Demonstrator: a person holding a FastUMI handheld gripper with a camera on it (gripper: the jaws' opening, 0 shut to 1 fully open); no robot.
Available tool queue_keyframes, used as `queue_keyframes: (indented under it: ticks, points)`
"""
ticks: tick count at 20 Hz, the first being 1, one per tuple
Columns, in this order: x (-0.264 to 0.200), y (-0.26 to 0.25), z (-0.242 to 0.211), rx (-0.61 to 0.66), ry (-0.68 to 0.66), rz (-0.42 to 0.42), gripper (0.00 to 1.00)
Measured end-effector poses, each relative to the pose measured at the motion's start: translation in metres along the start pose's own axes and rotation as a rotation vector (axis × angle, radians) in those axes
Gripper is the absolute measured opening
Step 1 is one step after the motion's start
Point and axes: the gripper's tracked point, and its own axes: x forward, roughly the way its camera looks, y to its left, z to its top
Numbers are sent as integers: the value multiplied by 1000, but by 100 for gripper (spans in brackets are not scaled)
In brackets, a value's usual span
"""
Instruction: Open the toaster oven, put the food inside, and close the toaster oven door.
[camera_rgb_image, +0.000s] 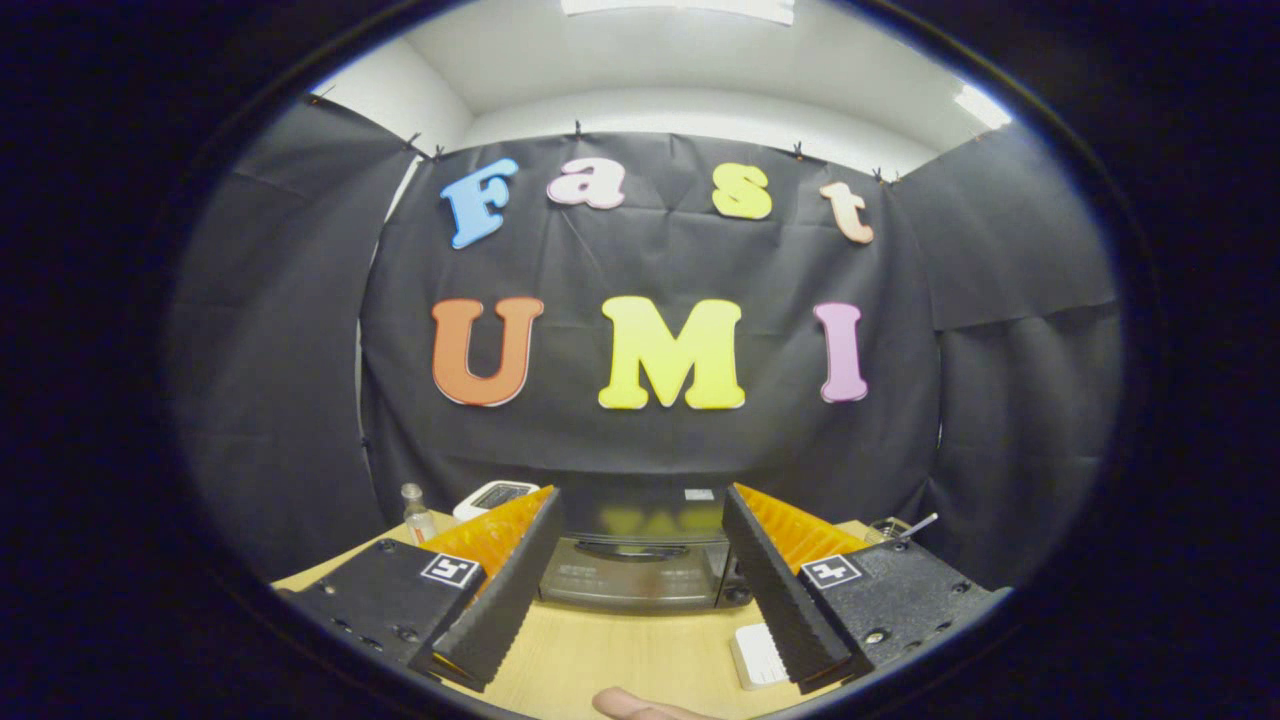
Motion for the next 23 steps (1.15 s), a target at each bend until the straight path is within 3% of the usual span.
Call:
queue_keyframes:
  ticks: [8,14,17,23]
  points:
    - [-90,-6,18,-19,-12,10,100]
    - [-156,-34,32,19,-116,-13,100]
    - [-170,-29,36,44,-165,34,100]
    - [-167,-41,17,41,-108,35,100]
